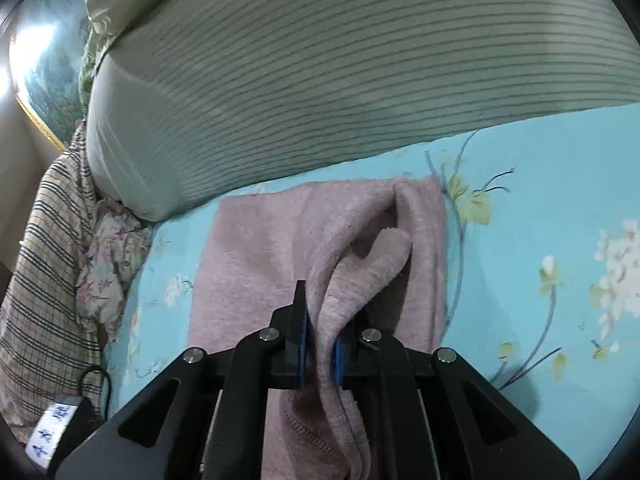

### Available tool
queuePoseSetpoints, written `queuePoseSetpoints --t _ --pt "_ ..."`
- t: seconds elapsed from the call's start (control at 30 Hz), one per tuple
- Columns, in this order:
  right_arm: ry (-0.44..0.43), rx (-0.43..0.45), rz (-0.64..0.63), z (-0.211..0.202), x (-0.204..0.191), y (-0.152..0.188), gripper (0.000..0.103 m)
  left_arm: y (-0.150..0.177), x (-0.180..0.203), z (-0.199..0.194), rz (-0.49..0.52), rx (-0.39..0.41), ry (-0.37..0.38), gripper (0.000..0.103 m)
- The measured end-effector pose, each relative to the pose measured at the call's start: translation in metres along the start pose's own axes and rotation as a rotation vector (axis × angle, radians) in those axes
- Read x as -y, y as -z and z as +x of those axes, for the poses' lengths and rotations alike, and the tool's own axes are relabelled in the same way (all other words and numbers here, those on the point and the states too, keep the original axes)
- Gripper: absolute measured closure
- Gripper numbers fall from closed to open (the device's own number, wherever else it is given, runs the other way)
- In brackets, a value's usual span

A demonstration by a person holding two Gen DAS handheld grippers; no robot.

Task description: Fold small clothes

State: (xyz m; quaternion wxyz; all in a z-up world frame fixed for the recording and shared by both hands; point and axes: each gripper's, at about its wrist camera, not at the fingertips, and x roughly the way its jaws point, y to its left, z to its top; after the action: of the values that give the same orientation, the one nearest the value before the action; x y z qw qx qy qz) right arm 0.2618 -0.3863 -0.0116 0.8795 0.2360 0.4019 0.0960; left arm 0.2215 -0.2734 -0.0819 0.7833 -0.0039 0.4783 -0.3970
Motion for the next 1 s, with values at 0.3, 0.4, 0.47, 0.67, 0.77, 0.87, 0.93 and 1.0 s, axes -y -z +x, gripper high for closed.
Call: queuePoseSetpoints --t 0.3,0.4,0.47,0.67,0.77,0.87,0.93,1.0 --pt "0.106 -0.025 0.058 -0.015 0.017 -0.003 0.074 0.022 -0.040 -0.008 -0.060 -0.089 0.022 0.063" --pt "0.099 0.012 0.044 -0.035 0.010 -0.005 0.074 0.037 -0.055 -0.046 -0.081 -0.044 0.000 0.046" --pt "0.084 0.012 0.015 -0.042 0.001 -0.003 0.074 0.045 -0.072 -0.067 -0.125 -0.022 -0.017 0.045" --pt "0.086 -0.085 -0.017 -0.016 -0.004 -0.001 0.073 0.049 -0.130 -0.098 -0.298 0.032 -0.109 0.040" --pt "0.096 -0.105 0.035 -0.002 0.007 -0.006 0.073 0.040 -0.144 -0.104 -0.328 0.036 -0.137 0.040" --pt "0.075 -0.072 0.056 -0.008 0.011 -0.007 0.061 0.025 -0.149 -0.102 -0.325 0.042 -0.152 0.038" --pt "0.093 -0.067 0.044 -0.010 0.011 -0.003 0.037 0.020 -0.155 -0.097 -0.334 0.047 -0.151 0.034" --pt "0.124 -0.074 0.018 -0.009 0.012 0.004 0.034 0.020 -0.160 -0.089 -0.348 0.043 -0.146 0.031"
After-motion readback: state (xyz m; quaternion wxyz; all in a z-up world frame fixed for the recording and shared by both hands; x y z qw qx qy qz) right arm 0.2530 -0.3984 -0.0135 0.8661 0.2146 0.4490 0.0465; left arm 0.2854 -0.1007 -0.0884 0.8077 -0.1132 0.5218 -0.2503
